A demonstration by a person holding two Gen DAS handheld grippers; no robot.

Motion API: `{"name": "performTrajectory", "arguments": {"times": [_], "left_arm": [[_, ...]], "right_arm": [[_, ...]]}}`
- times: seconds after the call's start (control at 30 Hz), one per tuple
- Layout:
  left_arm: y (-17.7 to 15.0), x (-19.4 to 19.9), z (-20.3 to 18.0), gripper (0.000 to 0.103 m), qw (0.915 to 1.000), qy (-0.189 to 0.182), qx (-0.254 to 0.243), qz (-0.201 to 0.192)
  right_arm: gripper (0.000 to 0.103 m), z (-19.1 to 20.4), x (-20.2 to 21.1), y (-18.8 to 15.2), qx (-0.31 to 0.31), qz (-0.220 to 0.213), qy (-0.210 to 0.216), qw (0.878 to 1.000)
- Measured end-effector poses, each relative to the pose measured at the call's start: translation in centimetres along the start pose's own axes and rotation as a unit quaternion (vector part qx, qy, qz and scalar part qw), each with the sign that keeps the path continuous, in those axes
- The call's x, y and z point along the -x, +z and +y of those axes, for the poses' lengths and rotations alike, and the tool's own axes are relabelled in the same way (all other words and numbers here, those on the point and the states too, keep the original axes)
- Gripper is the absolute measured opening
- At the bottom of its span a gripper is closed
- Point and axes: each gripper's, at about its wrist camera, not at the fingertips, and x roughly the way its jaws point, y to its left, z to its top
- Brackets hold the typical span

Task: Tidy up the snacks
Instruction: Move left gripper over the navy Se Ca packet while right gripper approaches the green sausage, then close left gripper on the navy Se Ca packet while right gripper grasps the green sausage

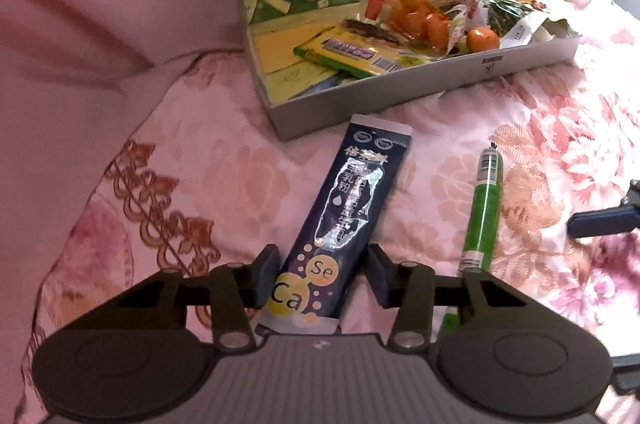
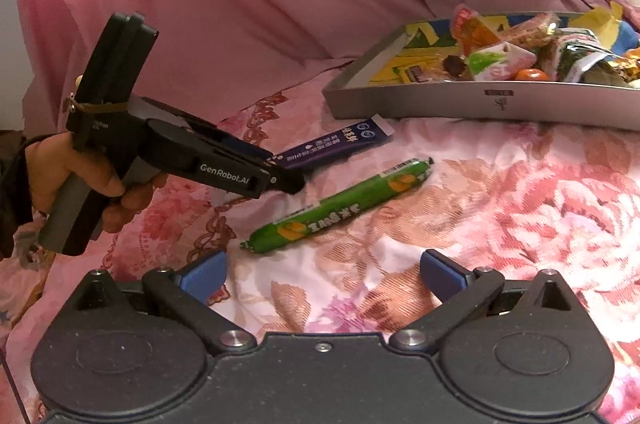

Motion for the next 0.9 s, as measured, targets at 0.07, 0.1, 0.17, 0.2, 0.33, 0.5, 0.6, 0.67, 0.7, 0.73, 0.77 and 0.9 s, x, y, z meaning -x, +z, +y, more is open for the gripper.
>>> {"name": "performTrajectory", "arguments": {"times": [0.07, 0.1, 0.17, 0.2, 0.33, 0.5, 0.6, 0.67, 0.7, 0.73, 0.77, 0.9], "left_arm": [[0.0, 0.1, 0.3, 0.049, 0.9998, -0.004, 0.019, 0.009], [-0.1, 0.1, 0.4, 0.049, 0.9995, -0.006, 0.028, 0.011], [0.0, -0.1, 0.8, 0.049, 0.9986, -0.011, 0.048, 0.017], [0.0, -0.1, 1.1, 0.049, 0.9979, -0.013, 0.061, 0.019], [0.3, -0.1, 1.6, 0.048, 0.9960, -0.018, 0.082, 0.029], [0.4, -0.2, 2.0, 0.048, 0.9947, -0.024, 0.094, 0.034], [0.6, -0.3, 2.4, 0.048, 0.9932, -0.030, 0.105, 0.041], [0.7, -0.4, 2.4, 0.048, 0.9929, -0.031, 0.106, 0.044], [0.8, -0.4, 2.4, 0.048, 0.9930, -0.030, 0.105, 0.045], [0.8, -0.4, 2.4, 0.048, 0.9930, -0.030, 0.105, 0.045], [0.8, -0.4, 2.4, 0.048, 0.9928, -0.030, 0.107, 0.045], [0.7, -0.4, 2.3, 0.048, 0.9923, -0.028, 0.112, 0.044]], "right_arm": [[0.102, 0.2, -0.4, 0.2, 0.000, 0.001, 0.000, 1.000], [0.102, 0.3, -0.6, 0.3, -0.001, 0.001, -0.003, 1.000], [0.102, 0.5, -1.2, 0.6, -0.002, 0.001, -0.013, 1.000], [0.102, 0.6, -1.6, 0.6, -0.003, 0.002, -0.020, 1.000], [0.102, 1.0, -2.7, 1.0, -0.006, 0.003, -0.046, 0.999], [0.102, 1.7, -4.0, 1.8, -0.023, 0.002, -0.085, 0.996], [0.102, 2.5, -5.1, 2.3, -0.025, 0.008, -0.119, 0.993], [0.102, 3.2, -5.8, 2.5, -0.014, 0.011, -0.147, 0.989], [0.102, 3.6, -6.2, 2.6, -0.006, 0.014, -0.159, 0.987], [0.102, 4.0, -6.6, 2.6, 0.003, 0.018, -0.171, 0.985], [0.102, 4.4, -7.1, 2.5, 0.017, 0.022, -0.186, 0.982], [0.095, 5.2, -7.5, 2.0, 0.055, 0.026, -0.212, 0.975]]}}
